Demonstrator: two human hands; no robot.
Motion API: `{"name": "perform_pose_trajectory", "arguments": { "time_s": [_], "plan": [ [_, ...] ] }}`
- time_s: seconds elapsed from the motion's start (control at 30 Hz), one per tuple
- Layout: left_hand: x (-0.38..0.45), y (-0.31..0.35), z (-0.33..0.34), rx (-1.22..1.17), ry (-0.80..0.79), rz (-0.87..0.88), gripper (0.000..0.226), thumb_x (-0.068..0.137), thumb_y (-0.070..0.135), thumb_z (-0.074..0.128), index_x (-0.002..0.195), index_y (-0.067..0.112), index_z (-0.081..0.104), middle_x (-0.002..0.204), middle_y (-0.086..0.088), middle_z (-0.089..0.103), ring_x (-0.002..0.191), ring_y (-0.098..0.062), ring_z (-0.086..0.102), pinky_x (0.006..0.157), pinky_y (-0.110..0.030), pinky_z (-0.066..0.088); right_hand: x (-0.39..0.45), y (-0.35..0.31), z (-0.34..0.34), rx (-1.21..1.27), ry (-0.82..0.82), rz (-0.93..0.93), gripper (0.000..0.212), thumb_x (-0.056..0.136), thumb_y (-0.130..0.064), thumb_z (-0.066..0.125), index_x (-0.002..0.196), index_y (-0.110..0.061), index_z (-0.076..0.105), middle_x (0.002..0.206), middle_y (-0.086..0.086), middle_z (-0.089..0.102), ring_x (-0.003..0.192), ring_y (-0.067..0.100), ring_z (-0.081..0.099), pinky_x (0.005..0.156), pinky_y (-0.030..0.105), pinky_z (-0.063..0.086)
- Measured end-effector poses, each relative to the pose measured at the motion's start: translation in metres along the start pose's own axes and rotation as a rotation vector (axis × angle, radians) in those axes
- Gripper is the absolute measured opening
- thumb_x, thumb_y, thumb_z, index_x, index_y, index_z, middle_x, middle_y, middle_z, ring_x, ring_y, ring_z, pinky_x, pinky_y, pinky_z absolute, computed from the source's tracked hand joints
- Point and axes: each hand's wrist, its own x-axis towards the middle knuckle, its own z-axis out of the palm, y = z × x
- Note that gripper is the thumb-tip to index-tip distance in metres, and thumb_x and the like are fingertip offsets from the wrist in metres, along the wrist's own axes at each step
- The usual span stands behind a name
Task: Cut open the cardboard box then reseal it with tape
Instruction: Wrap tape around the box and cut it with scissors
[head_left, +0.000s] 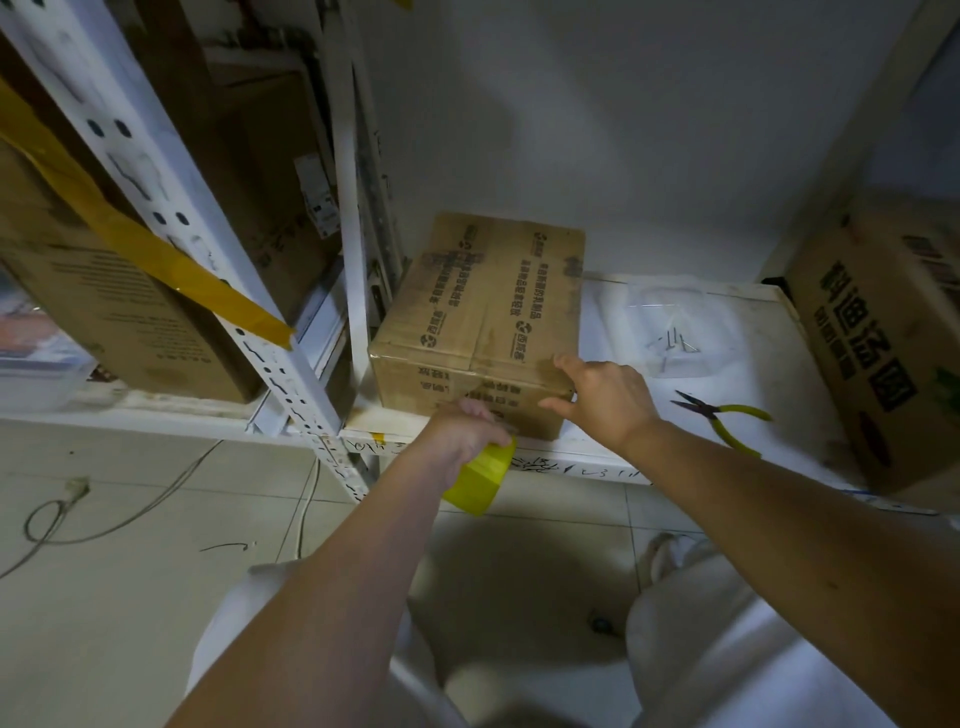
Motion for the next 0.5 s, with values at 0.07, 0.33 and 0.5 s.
{"name": "perform_pose_trajectory", "arguments": {
  "time_s": [0.07,0.33,0.5],
  "plan": [
    [0.0,-0.001,0.001,0.004,0.0,-0.004,0.027,0.077,0.0,0.072,0.077,0.018,0.053,0.074,-0.002,0.054,0.068,-0.017,0.05,0.057,-0.025,0.038,0.001,0.002,0.001,0.072,0.0,0.008,0.057,0.087,-0.052,0.06,0.131,-0.018,0.047,0.095,0.006,0.07,0.089,0.025,0.066,0.078,0.034,0.052],
    [0.006,0.001,0.003,-0.027,0.022,-0.021,0.025,0.077,0.0,0.072,0.087,0.014,0.054,0.075,-0.003,0.054,0.07,-0.018,0.05,0.057,-0.025,0.039,-0.011,0.017,0.001,0.339,-0.046,-0.036,0.044,0.089,-0.014,0.064,0.133,-0.012,0.055,0.11,0.011,0.07,0.103,0.024,0.067,0.097,0.038,0.049],
    [0.012,-0.005,-0.004,-0.02,0.128,-0.019,0.023,0.075,-0.001,0.072,0.086,0.011,0.054,0.077,-0.005,0.054,0.075,-0.018,0.05,0.058,-0.025,0.036,-0.01,-0.016,0.007,0.421,-0.108,-0.141,0.044,0.094,-0.008,0.056,0.137,-0.015,0.051,0.12,0.013,0.067,0.107,0.022,0.065,0.106,0.029,0.041]
  ]
}}
